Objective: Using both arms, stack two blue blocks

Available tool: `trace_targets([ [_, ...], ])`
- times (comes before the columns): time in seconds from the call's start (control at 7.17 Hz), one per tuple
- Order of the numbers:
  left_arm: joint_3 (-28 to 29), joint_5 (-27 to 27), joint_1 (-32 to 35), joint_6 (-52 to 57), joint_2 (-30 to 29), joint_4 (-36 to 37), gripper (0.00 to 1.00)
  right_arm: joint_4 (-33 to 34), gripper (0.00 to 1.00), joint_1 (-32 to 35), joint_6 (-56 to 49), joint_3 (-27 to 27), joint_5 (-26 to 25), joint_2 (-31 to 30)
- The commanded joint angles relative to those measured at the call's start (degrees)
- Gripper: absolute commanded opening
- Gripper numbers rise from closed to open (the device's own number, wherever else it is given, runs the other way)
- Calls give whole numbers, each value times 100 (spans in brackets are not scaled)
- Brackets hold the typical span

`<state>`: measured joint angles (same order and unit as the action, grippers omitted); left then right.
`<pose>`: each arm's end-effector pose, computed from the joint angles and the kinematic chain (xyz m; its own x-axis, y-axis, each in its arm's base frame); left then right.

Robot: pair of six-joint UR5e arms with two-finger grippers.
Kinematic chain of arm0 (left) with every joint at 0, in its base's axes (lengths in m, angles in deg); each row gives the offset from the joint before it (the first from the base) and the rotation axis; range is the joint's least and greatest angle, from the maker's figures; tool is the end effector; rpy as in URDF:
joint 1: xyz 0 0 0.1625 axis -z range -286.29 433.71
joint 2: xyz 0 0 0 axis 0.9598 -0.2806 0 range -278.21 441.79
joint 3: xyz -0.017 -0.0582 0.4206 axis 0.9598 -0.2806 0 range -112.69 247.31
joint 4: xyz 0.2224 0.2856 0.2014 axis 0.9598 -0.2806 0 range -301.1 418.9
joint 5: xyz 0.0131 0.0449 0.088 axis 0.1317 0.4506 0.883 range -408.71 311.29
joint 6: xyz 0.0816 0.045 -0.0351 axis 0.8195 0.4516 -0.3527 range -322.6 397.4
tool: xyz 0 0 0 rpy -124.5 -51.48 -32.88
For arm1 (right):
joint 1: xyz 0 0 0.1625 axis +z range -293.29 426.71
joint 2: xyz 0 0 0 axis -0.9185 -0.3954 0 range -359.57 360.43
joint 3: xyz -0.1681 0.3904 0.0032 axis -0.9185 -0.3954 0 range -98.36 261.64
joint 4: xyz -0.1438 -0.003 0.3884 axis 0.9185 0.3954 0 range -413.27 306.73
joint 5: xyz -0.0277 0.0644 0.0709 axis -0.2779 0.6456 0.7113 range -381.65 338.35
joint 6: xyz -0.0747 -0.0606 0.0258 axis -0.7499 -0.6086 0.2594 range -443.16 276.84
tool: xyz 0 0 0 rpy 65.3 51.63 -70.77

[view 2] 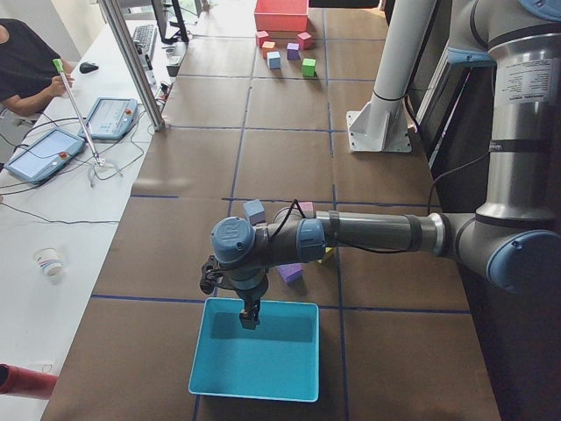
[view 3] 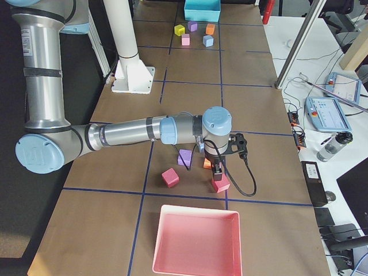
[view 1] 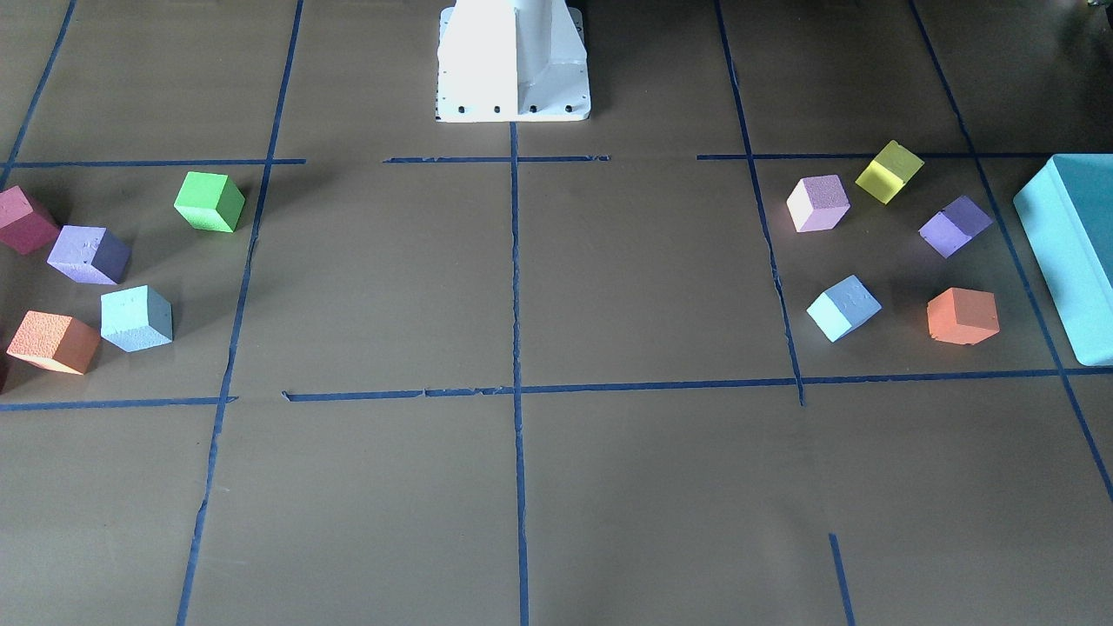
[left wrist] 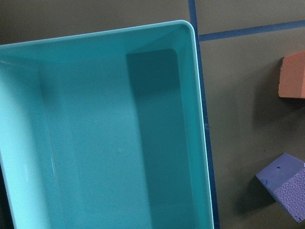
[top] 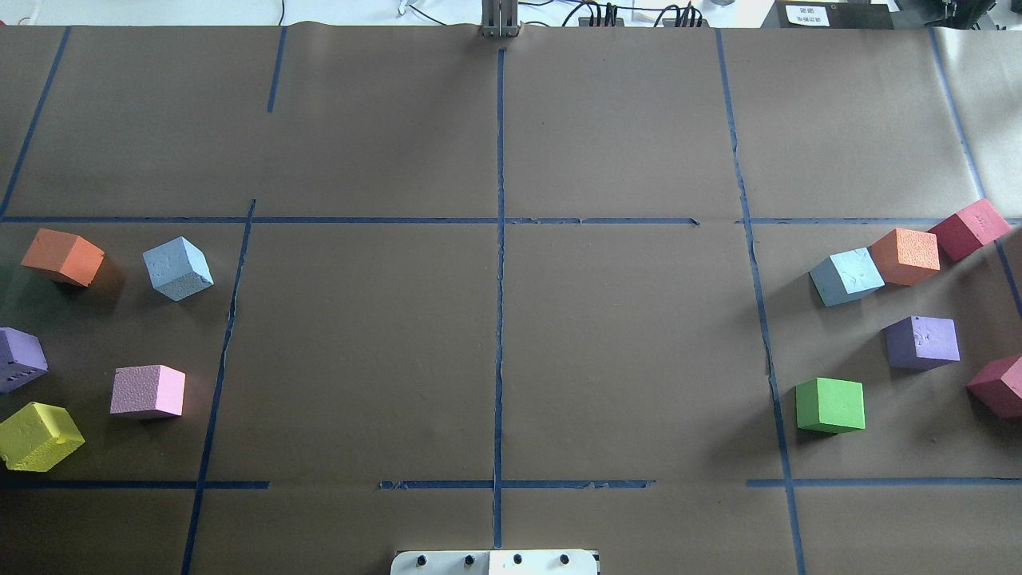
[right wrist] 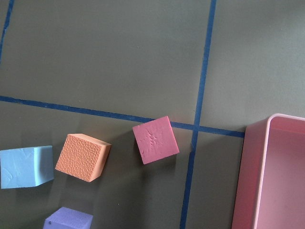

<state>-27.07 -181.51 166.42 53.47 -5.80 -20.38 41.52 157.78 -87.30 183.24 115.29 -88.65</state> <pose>-0.0875 -0.4579 0.6610 0.7125 0.1407 -0.6874 -0.1566 0.9869 0.0396 0.0698 -0.4964 0.5565 0.6839 -0.1568 0.7125 0.0309 0.9820 0.1864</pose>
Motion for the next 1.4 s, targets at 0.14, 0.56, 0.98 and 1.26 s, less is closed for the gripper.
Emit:
trace_targets([
  [0.14,-37,-9,19,1,-21,0,100,-40,100,-482,506,158,34,83],
  [0.56,-133,-9,19,1,5,0,100,-784,100,-1658,2877,369,-27,418],
  [0.98,-133,-17,19,-7,5,0,100,-1578,100,-2601,3693,230,-835,330],
  [1.26,-177,-17,27,-7,14,0,100,-1866,100,-2953,3754,-42,-1160,330],
])
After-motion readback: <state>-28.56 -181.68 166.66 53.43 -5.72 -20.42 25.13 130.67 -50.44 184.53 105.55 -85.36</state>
